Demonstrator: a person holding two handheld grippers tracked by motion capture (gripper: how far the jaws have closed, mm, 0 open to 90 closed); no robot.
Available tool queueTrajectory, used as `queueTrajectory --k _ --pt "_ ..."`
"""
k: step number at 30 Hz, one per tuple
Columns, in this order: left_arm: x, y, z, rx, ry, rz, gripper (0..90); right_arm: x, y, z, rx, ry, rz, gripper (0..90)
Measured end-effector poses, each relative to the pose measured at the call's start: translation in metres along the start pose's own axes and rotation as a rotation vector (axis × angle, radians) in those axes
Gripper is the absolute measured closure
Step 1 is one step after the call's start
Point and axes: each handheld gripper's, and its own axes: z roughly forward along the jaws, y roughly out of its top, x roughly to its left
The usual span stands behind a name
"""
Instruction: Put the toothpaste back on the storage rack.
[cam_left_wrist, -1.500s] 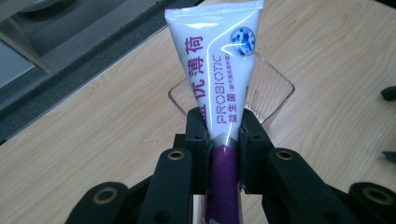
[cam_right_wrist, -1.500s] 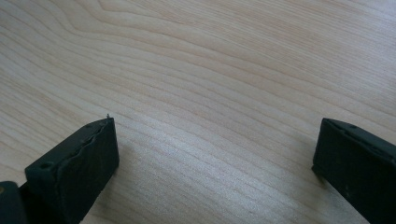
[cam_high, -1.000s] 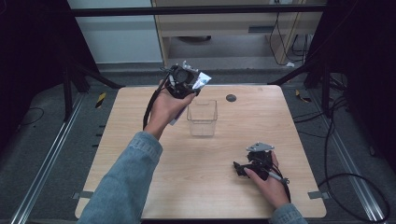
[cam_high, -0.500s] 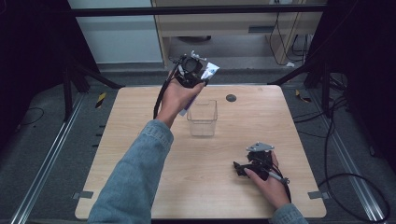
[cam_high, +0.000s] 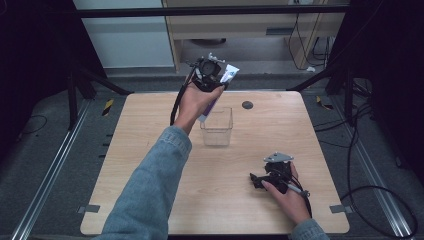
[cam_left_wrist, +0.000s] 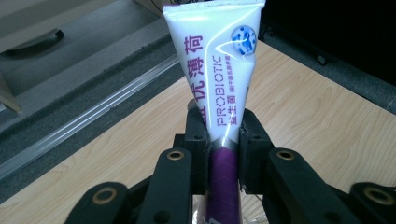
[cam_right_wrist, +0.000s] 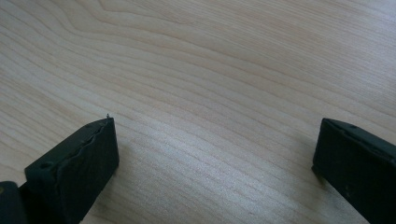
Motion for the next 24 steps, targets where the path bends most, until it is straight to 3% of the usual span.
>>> queueTrajectory --k 3,8,11,24 --pt "-0.004 0.002 0.0 -0.027 -0.004 -0.005 76.9 0.0 0.0 0.0 0.003 0.0 0.0 0.4" --pt "-0.006 0.002 0.003 -0.035 0.007 0.022 76.8 0.0 0.0 0.0 0.003 0.0 0.0 0.4" --pt "-0.005 0.001 0.006 -0.062 -0.005 -0.008 76.7 0.0 0.0 0.0 0.003 0.0 0.0 0.4" --pt "-0.002 -0.007 0.024 -0.068 -0.004 -0.008 76.7 0.0 0.0 0.0 0.006 0.001 0.003 0.4"
